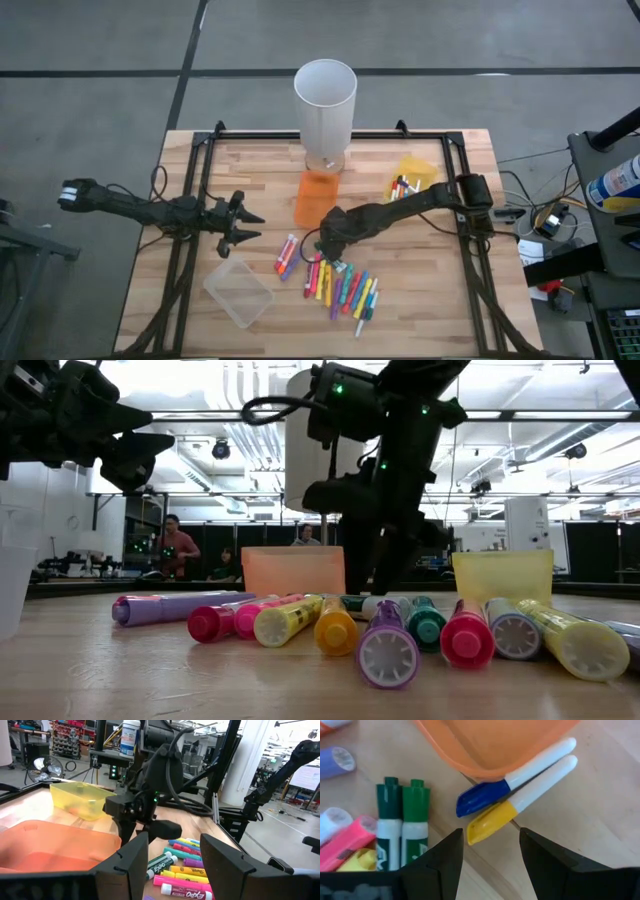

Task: Pick & Place Markers
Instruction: Put the small yellow marker pen into the yellow bin

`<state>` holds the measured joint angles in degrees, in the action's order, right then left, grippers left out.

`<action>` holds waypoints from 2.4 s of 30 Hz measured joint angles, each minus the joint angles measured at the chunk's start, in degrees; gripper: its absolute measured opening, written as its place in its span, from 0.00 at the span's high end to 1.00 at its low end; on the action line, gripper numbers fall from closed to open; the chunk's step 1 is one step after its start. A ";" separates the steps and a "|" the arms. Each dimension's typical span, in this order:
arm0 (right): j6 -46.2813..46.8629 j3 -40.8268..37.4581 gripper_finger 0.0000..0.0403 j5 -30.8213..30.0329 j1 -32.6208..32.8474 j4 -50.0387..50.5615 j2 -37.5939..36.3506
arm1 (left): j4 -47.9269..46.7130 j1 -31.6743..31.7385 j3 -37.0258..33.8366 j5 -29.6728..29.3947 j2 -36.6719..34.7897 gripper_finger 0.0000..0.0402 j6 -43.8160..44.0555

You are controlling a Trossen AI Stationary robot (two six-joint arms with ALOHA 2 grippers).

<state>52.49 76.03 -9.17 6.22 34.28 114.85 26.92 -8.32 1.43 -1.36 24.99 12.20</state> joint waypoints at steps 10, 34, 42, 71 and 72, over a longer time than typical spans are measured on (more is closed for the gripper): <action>0.28 0.48 0.54 -3.17 -0.13 -0.09 0.37 | 0.00 -0.02 -0.01 -0.01 0.00 0.57 0.00; -2.42 -0.98 0.73 -1.49 -1.10 3.22 0.30 | 0.00 -0.02 0.00 0.02 0.00 0.57 -0.02; -4.45 -1.20 0.91 -1.05 -1.14 3.97 -0.04 | 0.00 0.01 -0.01 0.01 0.00 0.57 0.01; -1.51 -1.38 0.98 -6.64 0.52 20.77 -11.03 | 0.00 -0.02 -0.01 0.01 0.02 0.57 0.01; -1.06 -1.38 0.98 -7.17 0.52 22.23 -11.22 | 0.02 -0.02 -0.02 0.02 0.00 0.57 -0.01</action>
<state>51.43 74.65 -16.34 6.74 56.51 103.63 26.94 -8.34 1.41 -1.34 24.99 12.19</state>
